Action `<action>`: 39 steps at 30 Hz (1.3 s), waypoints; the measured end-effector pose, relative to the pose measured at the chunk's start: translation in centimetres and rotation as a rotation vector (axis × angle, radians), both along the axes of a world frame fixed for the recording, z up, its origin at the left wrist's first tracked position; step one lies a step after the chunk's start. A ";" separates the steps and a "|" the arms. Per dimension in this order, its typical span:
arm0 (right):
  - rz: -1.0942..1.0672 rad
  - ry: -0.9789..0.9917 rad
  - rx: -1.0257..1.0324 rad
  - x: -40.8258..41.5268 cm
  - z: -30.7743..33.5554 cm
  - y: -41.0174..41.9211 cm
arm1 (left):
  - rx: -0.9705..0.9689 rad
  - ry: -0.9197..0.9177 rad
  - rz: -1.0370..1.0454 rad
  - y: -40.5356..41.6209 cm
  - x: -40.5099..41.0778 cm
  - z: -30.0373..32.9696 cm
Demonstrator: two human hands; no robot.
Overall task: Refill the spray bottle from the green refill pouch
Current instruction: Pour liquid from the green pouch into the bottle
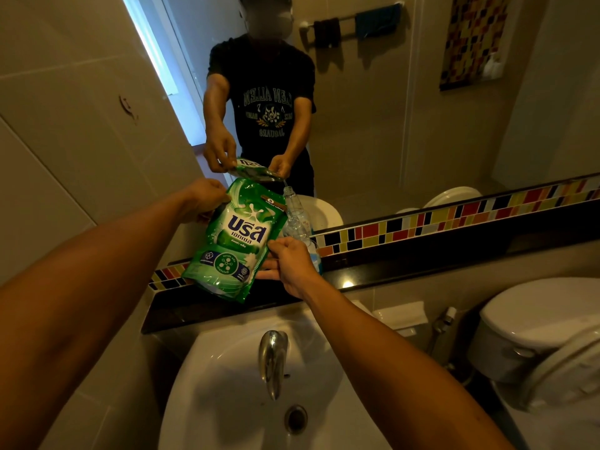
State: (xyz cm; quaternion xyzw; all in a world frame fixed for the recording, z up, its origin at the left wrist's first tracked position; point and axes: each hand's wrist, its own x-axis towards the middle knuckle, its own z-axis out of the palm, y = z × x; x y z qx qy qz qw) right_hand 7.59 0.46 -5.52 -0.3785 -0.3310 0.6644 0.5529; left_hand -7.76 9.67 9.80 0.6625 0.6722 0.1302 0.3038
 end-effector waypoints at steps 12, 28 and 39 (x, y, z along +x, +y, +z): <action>0.000 0.002 -0.005 0.0 0.3 -0.2 | -0.006 -0.001 0.001 0.0 0.2 0.0; 0.001 0.013 -0.012 -0.2 0.2 -0.2 | -0.035 0.006 0.004 0.2 0.1 -0.1; 0.006 0.037 -0.011 -0.3 0.0 -0.3 | -0.025 0.011 0.002 0.1 0.2 0.0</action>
